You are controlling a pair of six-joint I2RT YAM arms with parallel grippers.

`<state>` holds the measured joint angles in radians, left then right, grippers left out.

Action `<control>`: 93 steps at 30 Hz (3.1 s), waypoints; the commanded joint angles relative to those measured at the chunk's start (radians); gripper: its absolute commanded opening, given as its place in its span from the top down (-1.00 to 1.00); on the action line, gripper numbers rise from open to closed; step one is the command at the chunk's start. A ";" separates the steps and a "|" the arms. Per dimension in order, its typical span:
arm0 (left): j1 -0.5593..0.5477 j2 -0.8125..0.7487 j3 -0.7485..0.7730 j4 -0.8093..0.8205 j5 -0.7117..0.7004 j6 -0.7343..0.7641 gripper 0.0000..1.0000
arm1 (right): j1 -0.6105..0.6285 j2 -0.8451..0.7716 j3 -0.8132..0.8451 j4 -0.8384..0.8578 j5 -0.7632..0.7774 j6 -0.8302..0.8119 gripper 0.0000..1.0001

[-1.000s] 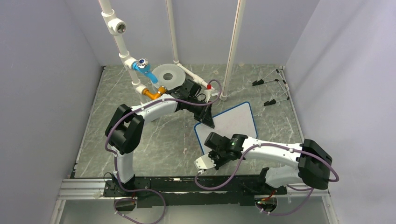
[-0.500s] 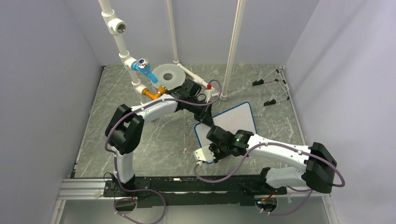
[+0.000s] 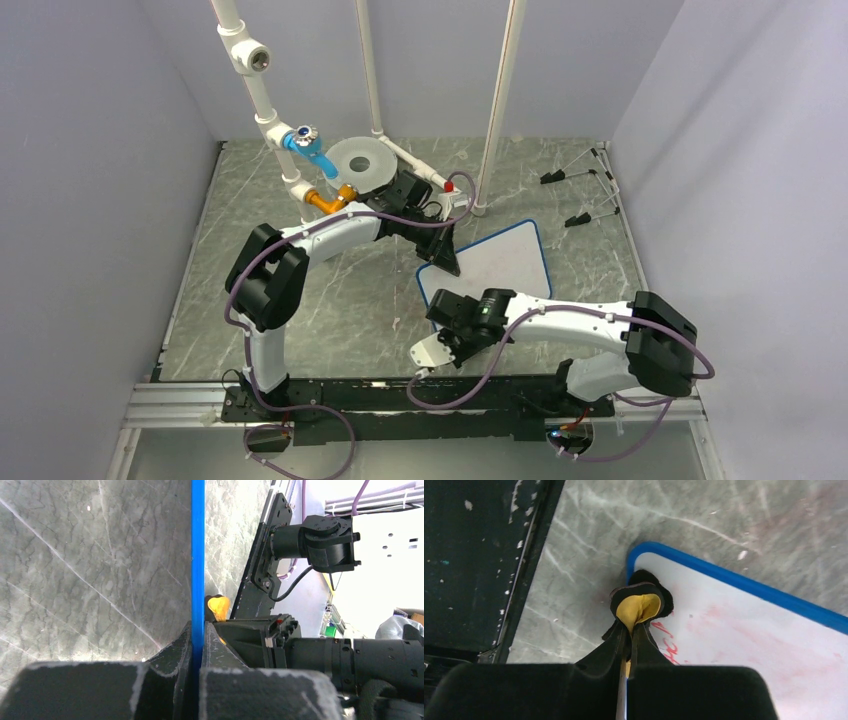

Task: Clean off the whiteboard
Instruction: Erase the whiteboard at the center of the board.

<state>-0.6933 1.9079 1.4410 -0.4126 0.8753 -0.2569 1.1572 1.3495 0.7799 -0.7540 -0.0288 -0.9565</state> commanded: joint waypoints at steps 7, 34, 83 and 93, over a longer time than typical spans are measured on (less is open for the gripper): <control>-0.010 -0.050 0.028 0.034 0.069 -0.010 1.00 | -0.033 -0.018 0.082 0.124 0.165 0.063 1.00; -0.012 -0.052 0.023 0.040 0.072 -0.010 1.00 | 0.049 0.061 0.096 0.145 0.146 0.048 1.00; -0.006 -0.035 0.055 0.003 0.073 0.011 1.00 | -0.011 0.021 0.039 0.022 0.061 -0.032 1.00; -0.006 -0.040 0.044 0.014 0.074 0.008 1.00 | 0.063 0.105 0.120 0.064 0.070 0.012 1.00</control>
<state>-0.6930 1.9068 1.4517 -0.4232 0.8680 -0.2405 1.2144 1.4502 0.8593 -0.7933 0.0429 -0.9615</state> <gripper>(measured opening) 0.054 0.029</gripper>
